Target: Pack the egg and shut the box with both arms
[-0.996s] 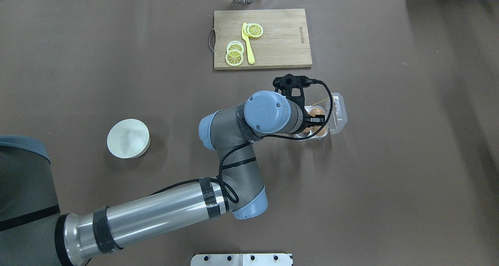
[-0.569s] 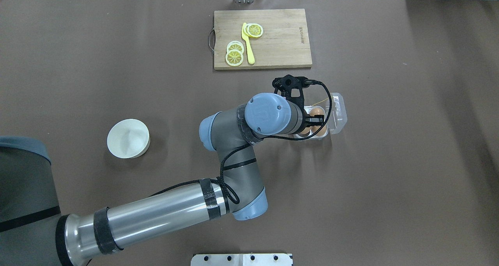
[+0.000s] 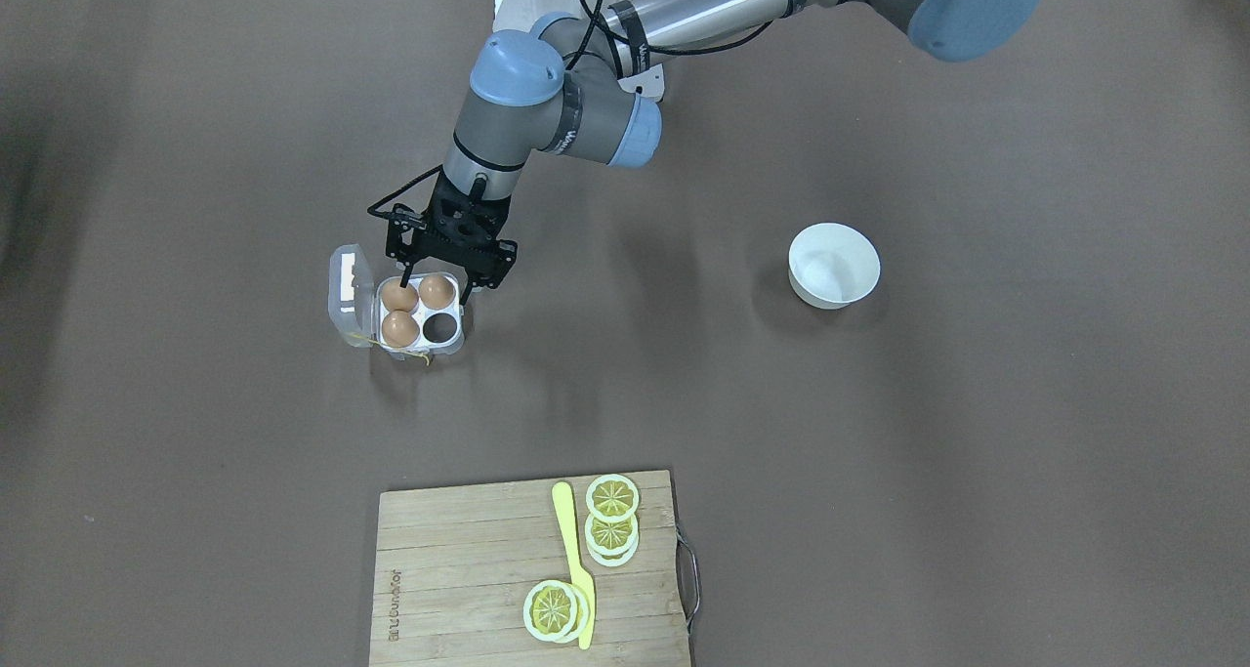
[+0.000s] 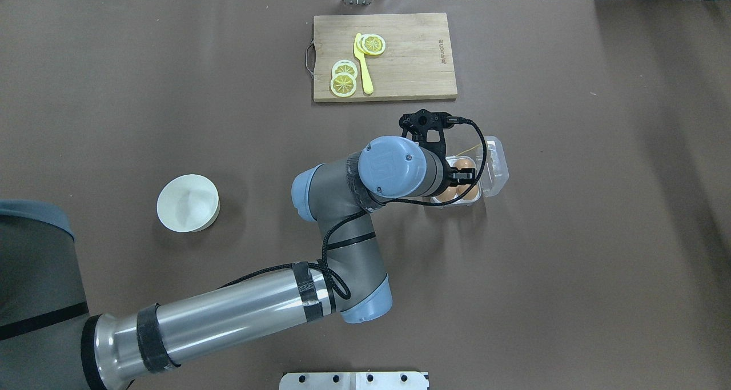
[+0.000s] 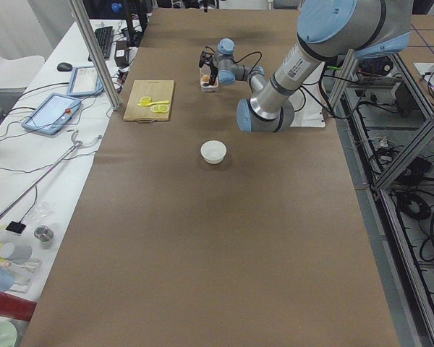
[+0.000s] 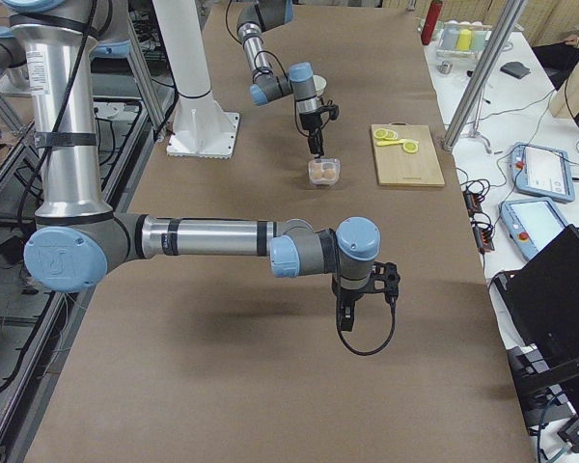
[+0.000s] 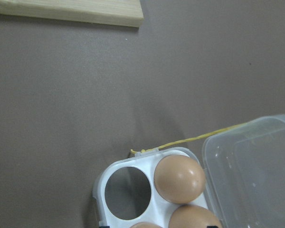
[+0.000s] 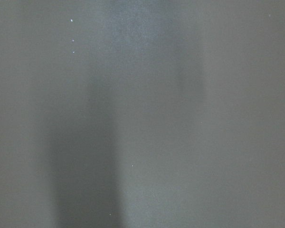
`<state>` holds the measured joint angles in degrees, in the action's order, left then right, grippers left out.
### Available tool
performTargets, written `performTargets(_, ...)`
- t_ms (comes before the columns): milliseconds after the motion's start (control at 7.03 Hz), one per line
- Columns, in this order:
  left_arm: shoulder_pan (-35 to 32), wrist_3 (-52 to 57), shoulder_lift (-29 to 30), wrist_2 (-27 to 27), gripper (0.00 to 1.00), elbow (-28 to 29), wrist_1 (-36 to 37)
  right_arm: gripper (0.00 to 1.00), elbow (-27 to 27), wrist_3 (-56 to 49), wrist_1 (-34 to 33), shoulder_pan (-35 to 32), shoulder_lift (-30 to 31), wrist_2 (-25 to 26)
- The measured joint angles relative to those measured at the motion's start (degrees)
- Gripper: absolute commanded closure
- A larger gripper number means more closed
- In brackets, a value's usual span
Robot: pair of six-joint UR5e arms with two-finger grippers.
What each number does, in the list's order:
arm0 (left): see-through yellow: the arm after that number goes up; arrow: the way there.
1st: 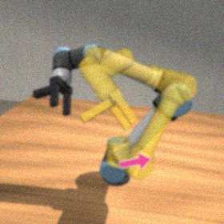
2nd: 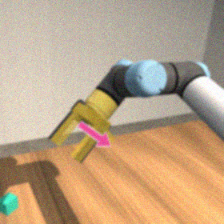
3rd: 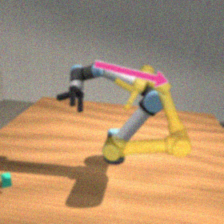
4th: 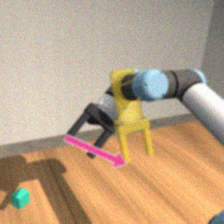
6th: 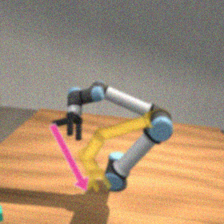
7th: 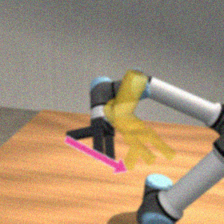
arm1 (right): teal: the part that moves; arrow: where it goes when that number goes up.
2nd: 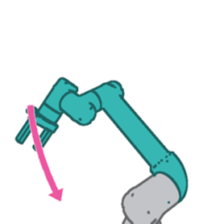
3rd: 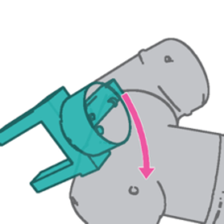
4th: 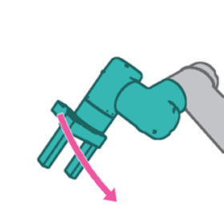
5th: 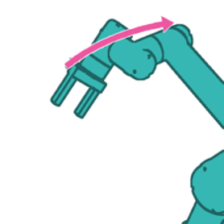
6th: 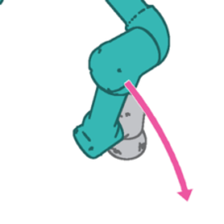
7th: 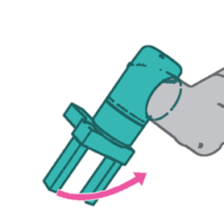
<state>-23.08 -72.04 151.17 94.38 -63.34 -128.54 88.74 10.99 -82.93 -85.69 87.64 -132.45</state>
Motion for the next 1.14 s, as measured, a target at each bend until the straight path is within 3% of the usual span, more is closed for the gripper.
performTargets(427, -2.5, 2.2, -1.2, 3.1, 0.03, -3.8, 2.6, 0.00, 0.0, 0.1, -0.1, 0.0, 0.0, 0.0)
performTargets(1138, -11.1, 7.9, -9.3, 16.3, 0.03, -15.9, 13.1, 0.00, 0.0, 0.3, -0.2, 0.0, -0.6, -0.3)
